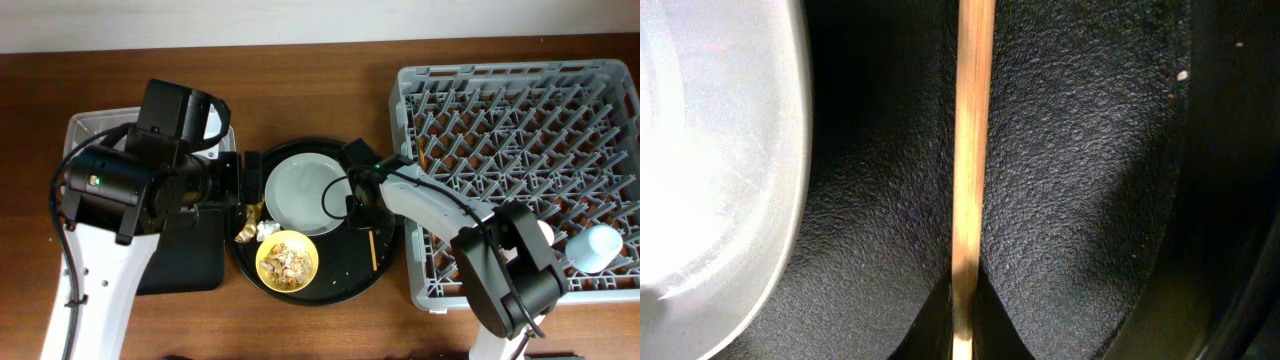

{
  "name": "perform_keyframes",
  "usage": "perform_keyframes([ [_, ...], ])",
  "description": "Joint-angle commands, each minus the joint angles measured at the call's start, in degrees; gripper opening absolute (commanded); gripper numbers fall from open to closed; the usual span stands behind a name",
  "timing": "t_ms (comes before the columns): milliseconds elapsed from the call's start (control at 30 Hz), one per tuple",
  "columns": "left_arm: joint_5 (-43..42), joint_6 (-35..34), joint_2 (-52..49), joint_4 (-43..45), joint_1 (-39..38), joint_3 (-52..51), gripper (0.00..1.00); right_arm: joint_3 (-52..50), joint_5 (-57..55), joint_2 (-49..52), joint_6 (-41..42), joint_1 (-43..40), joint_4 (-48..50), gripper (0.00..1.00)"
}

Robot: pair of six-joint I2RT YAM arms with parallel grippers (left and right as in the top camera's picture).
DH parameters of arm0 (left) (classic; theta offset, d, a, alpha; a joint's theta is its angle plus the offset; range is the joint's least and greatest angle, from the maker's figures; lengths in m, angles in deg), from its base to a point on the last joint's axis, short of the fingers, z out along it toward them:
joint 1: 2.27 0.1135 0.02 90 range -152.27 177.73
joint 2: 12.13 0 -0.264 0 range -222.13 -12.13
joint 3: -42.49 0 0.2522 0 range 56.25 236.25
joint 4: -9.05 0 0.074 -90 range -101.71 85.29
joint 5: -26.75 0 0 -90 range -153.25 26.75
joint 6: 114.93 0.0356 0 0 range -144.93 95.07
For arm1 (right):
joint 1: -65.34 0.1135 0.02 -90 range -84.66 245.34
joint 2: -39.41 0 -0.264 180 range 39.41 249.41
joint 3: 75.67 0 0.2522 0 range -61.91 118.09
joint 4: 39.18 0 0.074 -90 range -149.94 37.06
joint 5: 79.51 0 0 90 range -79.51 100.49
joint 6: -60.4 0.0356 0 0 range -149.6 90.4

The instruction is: Sort waste into correct bins and load items into the dishwasher rack

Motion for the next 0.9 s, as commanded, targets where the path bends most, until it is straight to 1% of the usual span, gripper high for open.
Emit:
perform_keyframes([
  [0, 0.6, -0.5, 0.8, 0.1, -0.1, 0.5, 1.00, 2.3, 0.7, -3.0, -0.2, -0.3, -3.6, 0.04],
  [67, 0.6, -0.5, 0.8, 0.1, -0.1, 0.5, 1.00, 5.2, 0.3, -8.5, -1.0, -1.3, -6.6, 0.04],
  [133, 0.6, -0.5, 0.8, 0.1, -0.1, 0.5, 1.00, 6.7, 0.4, -13.4, -3.1, -2.7, -7.2, 0.04],
  [200, 0.6, -0.5, 0.8, 0.1, -0.1, 0.5, 1.00, 7.3, 0.3, -21.5, -6.8, -5.9, -7.0, 0.04],
  [233, 0.6, -0.5, 0.8, 0.1, -0.1, 0.5, 1.00, 7.3, 0.3, -24.4, -9.1, -8.0, -7.0, 0.04],
  [267, 0.6, -0.5, 0.8, 0.1, -0.1, 0.5, 1.00, 7.3, -1.0, -26.3, -9.6, -10.4, -7.6, 0.04],
  [300, 0.6, -0.5, 0.8, 0.1, -0.1, 0.5, 1.00, 7.3, -2.5, -26.9, -10.4, -12.3, -8.2, 0.04],
  [333, 0.6, -0.5, 0.8, 0.1, -0.1, 0.5, 1.00, 7.2, -3.5, -26.8, -13.2, -15.3, -8.5, 0.04],
  [400, 0.6, -0.5, 0.8, 0.1, -0.1, 0.5, 1.00, 6.5, -3.3, -25.1, -16.0, -18.7, -8.5, 0.04],
  [500, 0.6, -0.5, 0.8, 0.1, -0.1, 0.5, 1.00, 6.3, -1.5, -20.2, -17.1, -19.5, -10.3, 0.05],
  [533, 0.6, -0.5, 0.8, 0.1, -0.1, 0.5, 1.00, 6.3, -0.2, -18.7, -17.5, -19.1, -10.5, 0.17],
  [567, 0.6, -0.5, 0.8, 0.1, -0.1, 0.5, 1.00, 6.3, 0.9, -18.2, -17.5, -18.8, -10.4, 0.34],
  [633, 0.6, -0.5, 0.8, 0.1, -0.1, 0.5, 1.00, 7.6, 5.1, -19.9, -17.4, -17.2, -10.4, 0.48],
  [667, 0.6, -0.5, 0.8, 0.1, -0.1, 0.5, 1.00, 8.2, 6.4, -20.9, -17.4, -16.6, -10.4, 0.49],
  [700, 0.6, -0.5, 0.8, 0.1, -0.1, 0.5, 1.00, 9.4, 10.0, -23.3, -17.4, -14.3, -10.3, 0.50],
  [767, 0.6, -0.5, 0.8, 0.1, -0.1, 0.5, 1.00, 9.5, 12.4, -25.6, -17.2, -10.4, -9.2, 0.50],
  [800, 0.6, -0.5, 0.8, 0.1, -0.1, 0.5, 1.00, 9.5, 12.0, -25.7, -14.9, -6.9, -9.0, 0.49],
  [867, 0.6, -0.5, 0.8, 0.1, -0.1, 0.5, 1.00, 9.1, 9.1, -23.9, -9.0, -2.9, -8.8, 0.48],
])
